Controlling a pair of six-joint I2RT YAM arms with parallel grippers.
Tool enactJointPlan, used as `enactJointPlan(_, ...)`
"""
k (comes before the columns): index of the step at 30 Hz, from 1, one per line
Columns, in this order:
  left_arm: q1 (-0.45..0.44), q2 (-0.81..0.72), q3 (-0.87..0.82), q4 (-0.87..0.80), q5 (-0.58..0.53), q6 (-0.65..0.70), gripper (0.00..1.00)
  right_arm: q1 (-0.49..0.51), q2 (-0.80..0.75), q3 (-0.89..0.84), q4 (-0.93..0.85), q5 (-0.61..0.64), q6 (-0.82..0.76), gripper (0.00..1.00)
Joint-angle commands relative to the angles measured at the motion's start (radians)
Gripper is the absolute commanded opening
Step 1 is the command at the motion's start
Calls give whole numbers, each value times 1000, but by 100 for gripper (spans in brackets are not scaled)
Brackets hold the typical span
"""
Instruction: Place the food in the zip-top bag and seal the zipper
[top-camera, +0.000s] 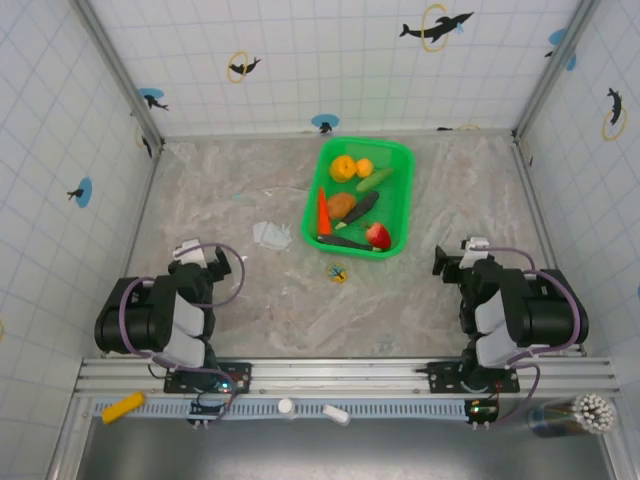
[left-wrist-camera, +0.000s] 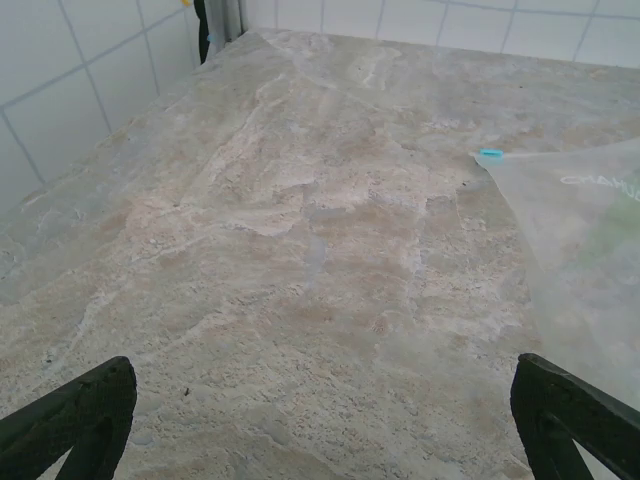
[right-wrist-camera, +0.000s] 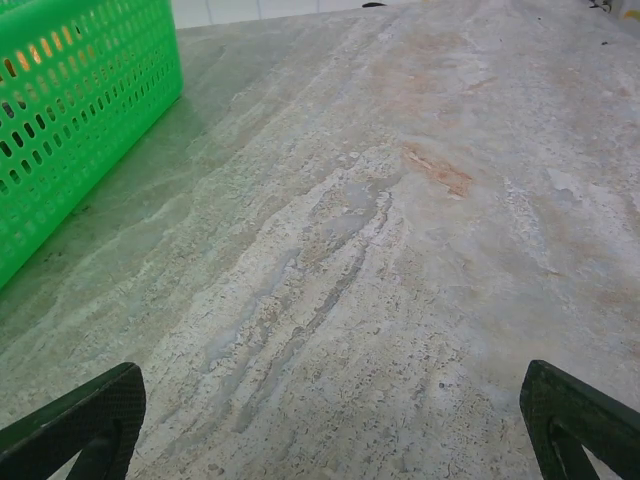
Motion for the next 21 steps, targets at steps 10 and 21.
enactJointPlan(10,-7,4,-9,23,13,6,98,-11,-6,-2,7,-12,3,99)
enactJointPlan(21,-7,4,-7,21,13,6,98,-9,-5,-1,5,-9,0,99)
